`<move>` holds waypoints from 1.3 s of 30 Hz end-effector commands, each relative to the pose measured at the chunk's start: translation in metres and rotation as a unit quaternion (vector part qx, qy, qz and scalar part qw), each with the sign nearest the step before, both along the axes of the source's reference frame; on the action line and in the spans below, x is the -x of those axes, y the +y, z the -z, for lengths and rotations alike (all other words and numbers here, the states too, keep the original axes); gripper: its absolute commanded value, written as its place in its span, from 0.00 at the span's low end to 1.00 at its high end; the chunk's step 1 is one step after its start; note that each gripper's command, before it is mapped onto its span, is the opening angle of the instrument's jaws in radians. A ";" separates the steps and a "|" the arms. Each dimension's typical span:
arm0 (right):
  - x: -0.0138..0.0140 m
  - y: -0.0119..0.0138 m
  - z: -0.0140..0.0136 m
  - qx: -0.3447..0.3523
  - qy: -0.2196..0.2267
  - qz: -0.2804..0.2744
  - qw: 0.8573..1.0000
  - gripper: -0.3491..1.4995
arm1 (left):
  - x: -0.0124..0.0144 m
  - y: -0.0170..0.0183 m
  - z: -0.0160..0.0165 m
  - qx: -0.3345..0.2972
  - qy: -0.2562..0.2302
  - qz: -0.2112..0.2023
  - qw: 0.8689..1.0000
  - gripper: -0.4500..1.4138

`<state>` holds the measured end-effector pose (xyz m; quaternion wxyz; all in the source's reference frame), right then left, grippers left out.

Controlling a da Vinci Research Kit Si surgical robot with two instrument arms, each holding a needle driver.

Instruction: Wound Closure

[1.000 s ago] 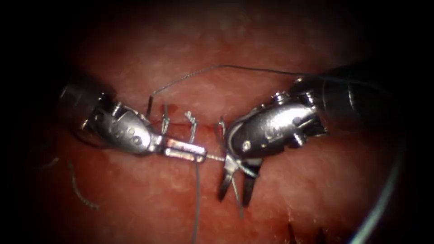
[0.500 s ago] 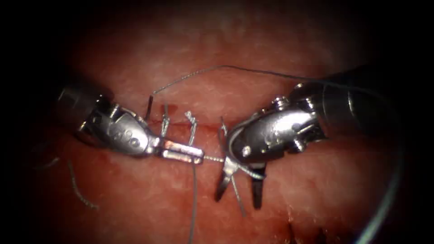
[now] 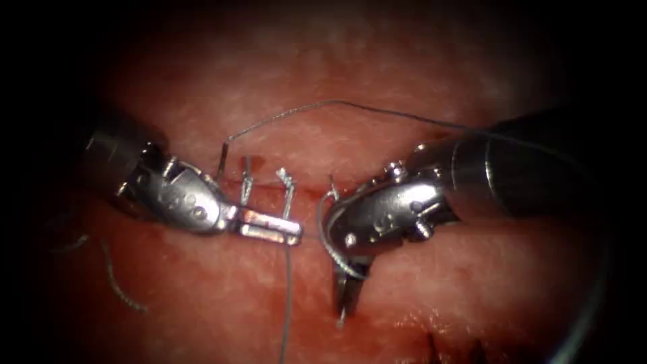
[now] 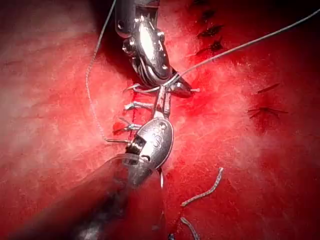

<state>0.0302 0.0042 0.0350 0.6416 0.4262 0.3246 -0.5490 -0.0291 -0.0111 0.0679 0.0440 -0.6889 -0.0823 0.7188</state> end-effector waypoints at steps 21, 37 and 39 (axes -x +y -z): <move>0.0011 0.0084 0.0020 -0.100 0.017 -0.285 0.953 0.00 | 0.0014 -0.0087 0.0029 -0.019 0.002 -0.007 1.000 0.00; 0.0024 0.0142 -0.0009 -0.080 -0.043 -0.398 0.913 0.00 | 0.0028 -0.0139 0.0073 -0.023 0.001 -0.015 1.000 0.00; 0.0023 0.0146 -0.0010 -0.079 -0.049 -0.411 0.907 0.00 | 0.0029 -0.0143 0.0076 -0.023 0.000 -0.017 1.000 0.00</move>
